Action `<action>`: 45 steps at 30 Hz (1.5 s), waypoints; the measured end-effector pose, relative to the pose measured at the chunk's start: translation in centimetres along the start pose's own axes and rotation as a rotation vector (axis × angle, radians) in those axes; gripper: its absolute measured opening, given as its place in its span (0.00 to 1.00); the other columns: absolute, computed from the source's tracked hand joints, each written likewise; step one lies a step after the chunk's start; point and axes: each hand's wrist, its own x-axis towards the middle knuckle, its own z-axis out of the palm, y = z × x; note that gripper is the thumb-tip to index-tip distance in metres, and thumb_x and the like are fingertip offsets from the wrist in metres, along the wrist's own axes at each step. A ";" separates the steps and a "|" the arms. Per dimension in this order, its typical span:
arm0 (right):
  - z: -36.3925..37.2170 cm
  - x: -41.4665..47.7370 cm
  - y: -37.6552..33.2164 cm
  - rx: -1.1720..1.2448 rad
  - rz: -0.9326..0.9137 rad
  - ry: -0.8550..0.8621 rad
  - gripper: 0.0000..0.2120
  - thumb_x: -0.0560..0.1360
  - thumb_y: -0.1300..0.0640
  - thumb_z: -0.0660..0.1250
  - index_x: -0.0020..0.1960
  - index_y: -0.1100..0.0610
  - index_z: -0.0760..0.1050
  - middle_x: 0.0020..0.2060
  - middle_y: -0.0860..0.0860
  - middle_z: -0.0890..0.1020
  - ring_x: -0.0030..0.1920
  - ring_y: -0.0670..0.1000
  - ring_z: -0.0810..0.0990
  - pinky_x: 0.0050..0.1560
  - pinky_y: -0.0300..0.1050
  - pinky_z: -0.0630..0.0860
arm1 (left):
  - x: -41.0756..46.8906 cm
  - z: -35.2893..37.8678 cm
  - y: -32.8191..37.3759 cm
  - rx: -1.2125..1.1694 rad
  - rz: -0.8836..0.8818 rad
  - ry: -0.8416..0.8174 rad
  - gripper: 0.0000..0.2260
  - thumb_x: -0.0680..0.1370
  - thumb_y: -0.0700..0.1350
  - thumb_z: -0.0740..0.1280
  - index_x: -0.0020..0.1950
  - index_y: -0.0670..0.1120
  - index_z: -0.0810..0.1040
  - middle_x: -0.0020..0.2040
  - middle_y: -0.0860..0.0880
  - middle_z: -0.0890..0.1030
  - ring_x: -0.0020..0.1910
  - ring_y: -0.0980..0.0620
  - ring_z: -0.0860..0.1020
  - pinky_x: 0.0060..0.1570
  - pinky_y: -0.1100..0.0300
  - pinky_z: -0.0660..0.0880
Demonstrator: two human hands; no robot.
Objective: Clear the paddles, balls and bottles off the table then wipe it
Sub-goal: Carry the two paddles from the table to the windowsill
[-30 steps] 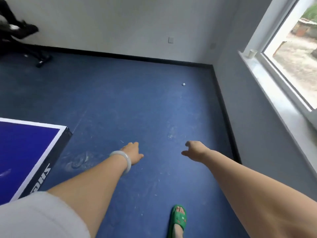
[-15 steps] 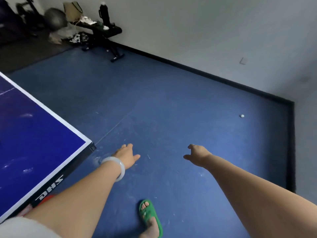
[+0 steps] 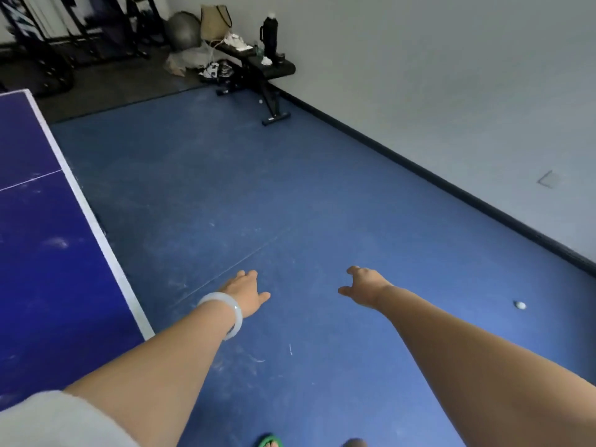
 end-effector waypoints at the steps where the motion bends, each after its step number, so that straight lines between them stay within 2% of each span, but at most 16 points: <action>1: -0.8 1.4 -0.4 -0.021 -0.013 -0.009 0.30 0.81 0.47 0.64 0.77 0.58 0.58 0.69 0.57 0.72 0.67 0.58 0.73 0.64 0.51 0.72 | 0.9 -0.4 0.2 -0.006 -0.015 -0.001 0.28 0.82 0.56 0.59 0.79 0.47 0.55 0.77 0.46 0.59 0.73 0.42 0.65 0.66 0.47 0.69; 10: -10.8 18.1 -7.4 -0.195 -0.265 -0.056 0.27 0.81 0.49 0.63 0.75 0.59 0.62 0.69 0.57 0.72 0.67 0.57 0.73 0.64 0.49 0.72 | 11.7 -7.3 1.0 -0.171 -0.234 0.091 0.28 0.81 0.57 0.60 0.77 0.47 0.58 0.76 0.47 0.62 0.72 0.43 0.65 0.67 0.47 0.69; 16: -14.6 26.5 -13.8 -0.354 -0.447 -0.104 0.25 0.82 0.50 0.62 0.74 0.62 0.63 0.70 0.59 0.71 0.69 0.58 0.71 0.66 0.48 0.70 | 15.4 -11.2 0.4 -0.279 -0.408 0.144 0.28 0.81 0.57 0.61 0.78 0.47 0.58 0.74 0.45 0.63 0.72 0.41 0.65 0.67 0.45 0.68; 20: -13.9 30.1 -19.9 -0.472 -0.575 -0.170 0.26 0.82 0.50 0.62 0.74 0.63 0.63 0.71 0.59 0.70 0.70 0.59 0.70 0.67 0.49 0.68 | 16.5 -12.3 -2.5 -0.322 -0.541 0.163 0.28 0.81 0.58 0.61 0.76 0.47 0.60 0.72 0.45 0.65 0.70 0.40 0.66 0.66 0.46 0.68; 27: -12.4 34.9 -32.5 -0.524 -0.737 -0.181 0.29 0.82 0.48 0.62 0.74 0.64 0.61 0.70 0.61 0.70 0.71 0.59 0.69 0.68 0.49 0.67 | 19.1 -15.6 -10.6 -0.404 -0.680 0.244 0.28 0.82 0.58 0.60 0.76 0.46 0.59 0.73 0.44 0.65 0.71 0.41 0.66 0.66 0.46 0.67; 34: -10.8 37.5 -46.8 -0.531 -0.889 -0.192 0.31 0.81 0.47 0.63 0.77 0.60 0.58 0.72 0.59 0.68 0.71 0.60 0.68 0.69 0.53 0.67 | 21.5 -19.6 -20.4 -0.478 -0.802 0.316 0.28 0.81 0.58 0.61 0.76 0.45 0.60 0.70 0.44 0.67 0.68 0.41 0.69 0.63 0.45 0.71; 45: -5.2 39.5 -64.1 -0.686 -1.146 -0.386 0.32 0.81 0.48 0.63 0.79 0.58 0.55 0.76 0.57 0.62 0.73 0.58 0.65 0.70 0.53 0.67 | 22.5 -21.4 -30.6 -0.612 -1.141 0.348 0.27 0.81 0.60 0.61 0.74 0.46 0.63 0.69 0.45 0.68 0.67 0.42 0.69 0.61 0.48 0.70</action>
